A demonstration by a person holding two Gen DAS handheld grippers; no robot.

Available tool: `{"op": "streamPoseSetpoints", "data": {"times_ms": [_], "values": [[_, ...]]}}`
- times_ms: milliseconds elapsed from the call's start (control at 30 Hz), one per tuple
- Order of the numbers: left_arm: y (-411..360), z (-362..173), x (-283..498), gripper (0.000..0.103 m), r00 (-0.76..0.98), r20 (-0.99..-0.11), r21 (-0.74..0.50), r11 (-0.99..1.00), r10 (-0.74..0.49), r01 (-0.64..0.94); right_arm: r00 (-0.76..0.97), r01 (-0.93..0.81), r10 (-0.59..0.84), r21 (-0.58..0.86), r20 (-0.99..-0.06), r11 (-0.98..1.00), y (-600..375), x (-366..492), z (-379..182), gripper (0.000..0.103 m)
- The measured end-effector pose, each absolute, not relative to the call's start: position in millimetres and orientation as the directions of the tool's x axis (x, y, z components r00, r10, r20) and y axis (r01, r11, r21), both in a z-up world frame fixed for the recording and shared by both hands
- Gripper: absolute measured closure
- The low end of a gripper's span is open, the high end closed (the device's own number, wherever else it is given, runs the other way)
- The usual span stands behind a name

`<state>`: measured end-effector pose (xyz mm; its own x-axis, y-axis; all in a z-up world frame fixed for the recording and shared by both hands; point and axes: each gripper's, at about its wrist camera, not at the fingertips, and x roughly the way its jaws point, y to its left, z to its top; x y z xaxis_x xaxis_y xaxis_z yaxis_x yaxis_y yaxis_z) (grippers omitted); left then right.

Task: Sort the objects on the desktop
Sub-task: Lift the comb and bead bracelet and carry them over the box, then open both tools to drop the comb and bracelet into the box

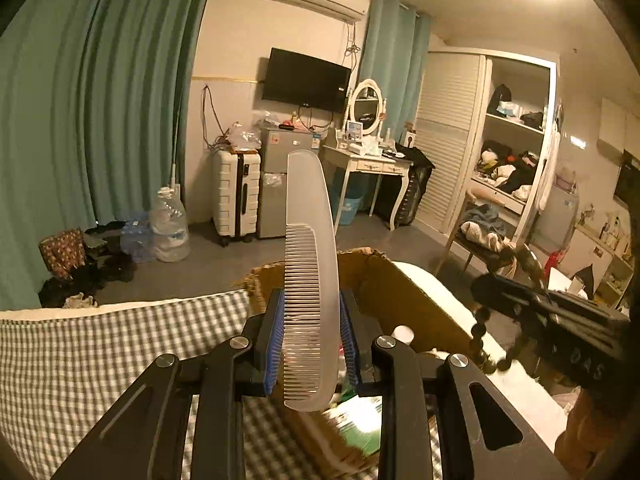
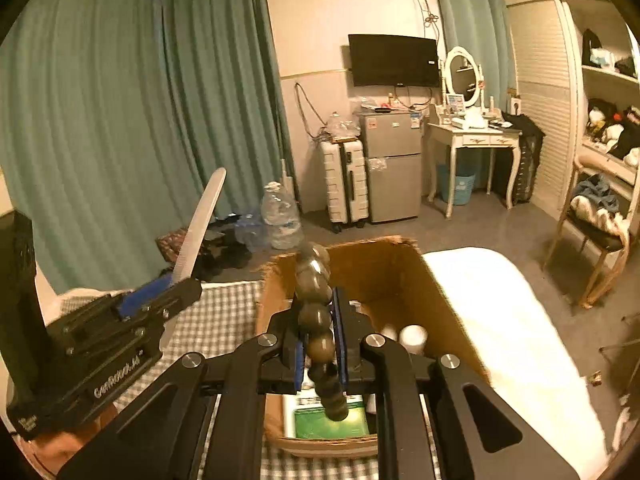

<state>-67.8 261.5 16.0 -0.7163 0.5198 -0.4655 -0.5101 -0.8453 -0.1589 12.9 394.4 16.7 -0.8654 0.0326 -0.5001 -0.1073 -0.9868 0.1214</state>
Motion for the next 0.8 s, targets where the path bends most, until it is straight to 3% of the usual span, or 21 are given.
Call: {"op": "streamPoseSetpoints", "data": {"times_ms": [367, 500, 600, 633, 733, 800], "values": [[318.7, -37.1, -90.8, 0.077, -0.646, -0.557, -0.14, -0.825, 0.523, -0.547, -0.797, -0.11, 0.043, 0.075, -0.602, -0.991, 424.2, -27.2, -27.1, 0.092], [332.6, -61.3, -106.7, 0.077, -0.567, -0.645, -0.179, -0.822, 0.513, -0.541, -0.761, -0.104, 0.004, 0.116, -0.649, -0.988, 432.8, -50.9, -41.0, 0.092], [338.6, -71.6, -110.7, 0.075, -0.552, -0.685, -0.138, -0.828, 0.476, -0.543, -0.72, -0.099, -0.017, 0.126, -0.694, -0.987, 438.8, -68.6, -54.4, 0.091], [338.7, -73.2, -110.6, 0.071, -0.551, -0.692, -0.126, -0.829, 0.467, -0.544, -0.707, -0.089, -0.025, 0.123, -0.707, -0.988, 439.2, -72.3, -58.8, 0.091], [334.7, -72.2, -108.4, 0.043, -0.541, -0.686, -0.148, -0.821, 0.487, -0.551, -0.7, -0.056, -0.038, 0.108, -0.714, -0.993, 438.1, -72.3, -64.2, 0.089], [328.0, -67.9, -106.1, 0.043, -0.565, -0.665, -0.155, -0.83, 0.488, -0.535, -0.717, -0.062, -0.017, 0.088, -0.697, -0.994, 439.4, -67.5, -62.8, 0.086]]}}
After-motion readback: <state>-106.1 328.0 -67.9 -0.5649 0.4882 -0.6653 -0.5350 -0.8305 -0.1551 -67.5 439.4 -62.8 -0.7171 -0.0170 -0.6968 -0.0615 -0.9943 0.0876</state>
